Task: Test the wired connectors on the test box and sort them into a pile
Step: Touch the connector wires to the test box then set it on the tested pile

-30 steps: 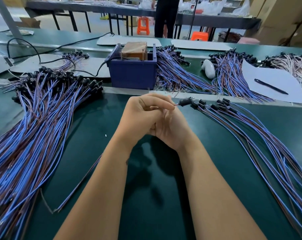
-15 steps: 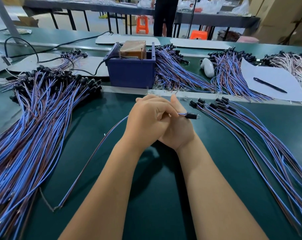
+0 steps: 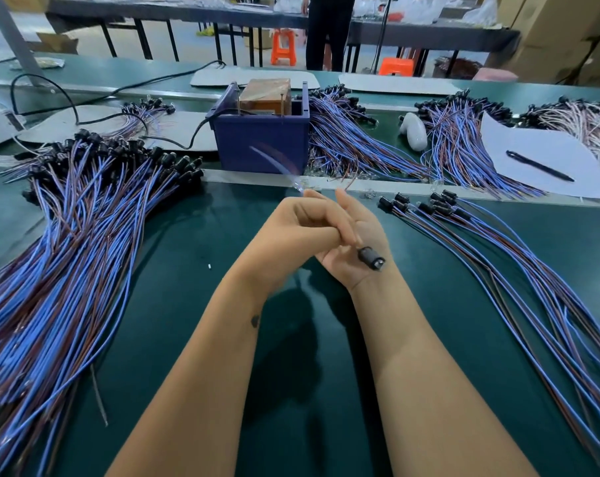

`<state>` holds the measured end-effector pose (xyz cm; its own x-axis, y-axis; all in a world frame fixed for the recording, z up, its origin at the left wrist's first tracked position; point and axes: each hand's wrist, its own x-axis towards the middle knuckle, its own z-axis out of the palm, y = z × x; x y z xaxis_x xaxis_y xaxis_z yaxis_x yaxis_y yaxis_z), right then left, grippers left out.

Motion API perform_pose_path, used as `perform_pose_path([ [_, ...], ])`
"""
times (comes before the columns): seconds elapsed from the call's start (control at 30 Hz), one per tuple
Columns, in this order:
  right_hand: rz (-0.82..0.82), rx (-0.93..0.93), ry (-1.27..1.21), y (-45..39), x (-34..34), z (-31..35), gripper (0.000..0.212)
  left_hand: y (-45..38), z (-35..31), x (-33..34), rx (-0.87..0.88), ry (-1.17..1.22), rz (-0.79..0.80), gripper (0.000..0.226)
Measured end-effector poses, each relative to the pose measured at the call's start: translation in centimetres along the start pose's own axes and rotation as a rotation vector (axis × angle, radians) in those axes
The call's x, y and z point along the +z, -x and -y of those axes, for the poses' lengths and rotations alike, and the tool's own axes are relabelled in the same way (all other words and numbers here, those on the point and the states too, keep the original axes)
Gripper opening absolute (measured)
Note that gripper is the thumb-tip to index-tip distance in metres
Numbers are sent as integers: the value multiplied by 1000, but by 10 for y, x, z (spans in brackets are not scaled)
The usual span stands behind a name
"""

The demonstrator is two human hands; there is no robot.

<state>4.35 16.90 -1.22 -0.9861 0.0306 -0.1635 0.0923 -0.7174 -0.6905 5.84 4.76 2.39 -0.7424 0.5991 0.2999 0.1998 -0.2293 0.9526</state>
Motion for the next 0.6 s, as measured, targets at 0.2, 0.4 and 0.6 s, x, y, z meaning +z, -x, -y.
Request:
perform_pose_path([
  [0.2, -101, -185, 275, -1, 5, -4, 20, -3, 10, -9, -90, 144, -131, 29],
  [0.4, -78, -335, 623, 6, 16, -13, 24, -9, 35, -34, -228, -165, -722, 24],
  [0.6, -24, -315, 764, 8, 22, -20, 23, -11, 39, -39, -190, -87, -706, 21],
])
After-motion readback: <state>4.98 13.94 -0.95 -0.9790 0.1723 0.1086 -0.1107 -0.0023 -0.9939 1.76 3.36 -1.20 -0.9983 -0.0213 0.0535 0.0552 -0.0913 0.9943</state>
